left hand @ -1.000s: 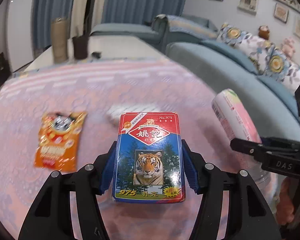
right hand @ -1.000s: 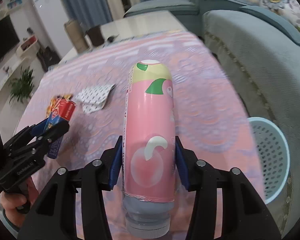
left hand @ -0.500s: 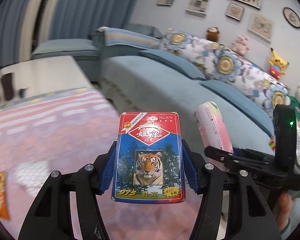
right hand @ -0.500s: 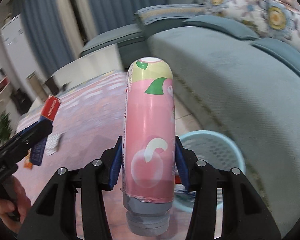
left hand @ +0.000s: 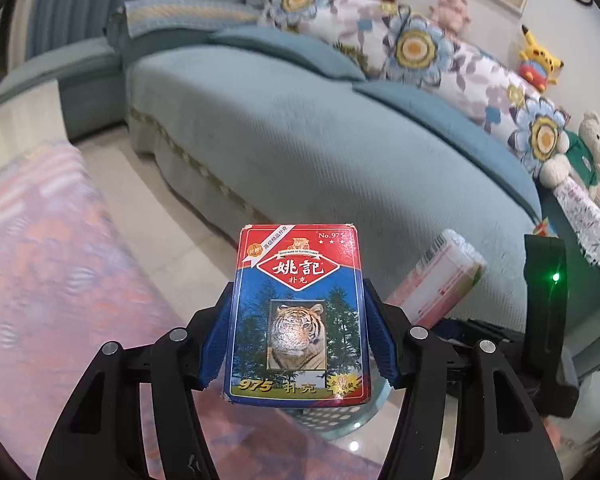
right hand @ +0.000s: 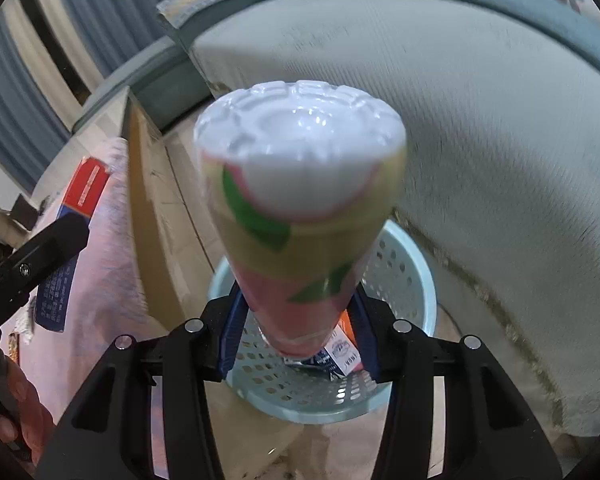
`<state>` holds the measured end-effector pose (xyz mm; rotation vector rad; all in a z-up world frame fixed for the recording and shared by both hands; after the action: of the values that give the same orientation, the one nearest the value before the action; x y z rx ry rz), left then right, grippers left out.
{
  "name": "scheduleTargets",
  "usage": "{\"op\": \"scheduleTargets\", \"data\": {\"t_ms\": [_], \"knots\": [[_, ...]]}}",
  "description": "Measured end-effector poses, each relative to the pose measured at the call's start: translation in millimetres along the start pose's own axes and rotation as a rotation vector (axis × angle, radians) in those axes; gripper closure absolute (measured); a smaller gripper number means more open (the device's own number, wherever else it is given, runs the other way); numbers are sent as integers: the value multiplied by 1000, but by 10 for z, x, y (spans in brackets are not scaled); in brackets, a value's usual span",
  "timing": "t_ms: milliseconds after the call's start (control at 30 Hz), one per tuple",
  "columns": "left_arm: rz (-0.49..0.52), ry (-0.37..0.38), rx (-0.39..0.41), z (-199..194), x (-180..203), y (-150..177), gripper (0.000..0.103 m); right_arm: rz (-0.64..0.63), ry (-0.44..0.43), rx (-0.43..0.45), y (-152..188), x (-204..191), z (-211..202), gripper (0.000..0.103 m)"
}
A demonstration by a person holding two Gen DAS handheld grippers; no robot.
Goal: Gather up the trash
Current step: 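Open both tools to drop box and bottle into the wastebasket, then grasp the orange snack bag with the left tool while the right tool grasps the polka-dot tissue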
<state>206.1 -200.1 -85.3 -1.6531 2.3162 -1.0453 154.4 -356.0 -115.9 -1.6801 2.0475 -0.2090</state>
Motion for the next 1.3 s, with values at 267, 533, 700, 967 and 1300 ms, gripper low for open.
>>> {"op": "scheduleTargets", "data": {"t_ms": [267,533,700,967,1300], "knots": [[-3,1,-133,591,19,143,45,53,41,-144,169,306,547,58],[34,30,-110,473,36,135,34,63,64,-192,168,278,642,46],[50,61,-83,366,52,161,34,69,54,-149,158,286,501,46],[60,90,-15,83,16,194,34,16,50,-85,132,122,301,46],[70,-44,204,-1202,-202,238,26,-173,-65,161,28,-817,-651,46]]}}
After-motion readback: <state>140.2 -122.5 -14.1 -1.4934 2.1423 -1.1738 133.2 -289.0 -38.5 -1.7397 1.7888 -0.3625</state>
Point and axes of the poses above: each gripper's, at about its wrist camera, not at the fingertips, and z roughly the way its jaws point, x to its right, y to its underside, the point moved 3 cm from there along z, roughly the way its jaws point, and after that the axes turned 7 degrees about -x, right-handed, at the moved point
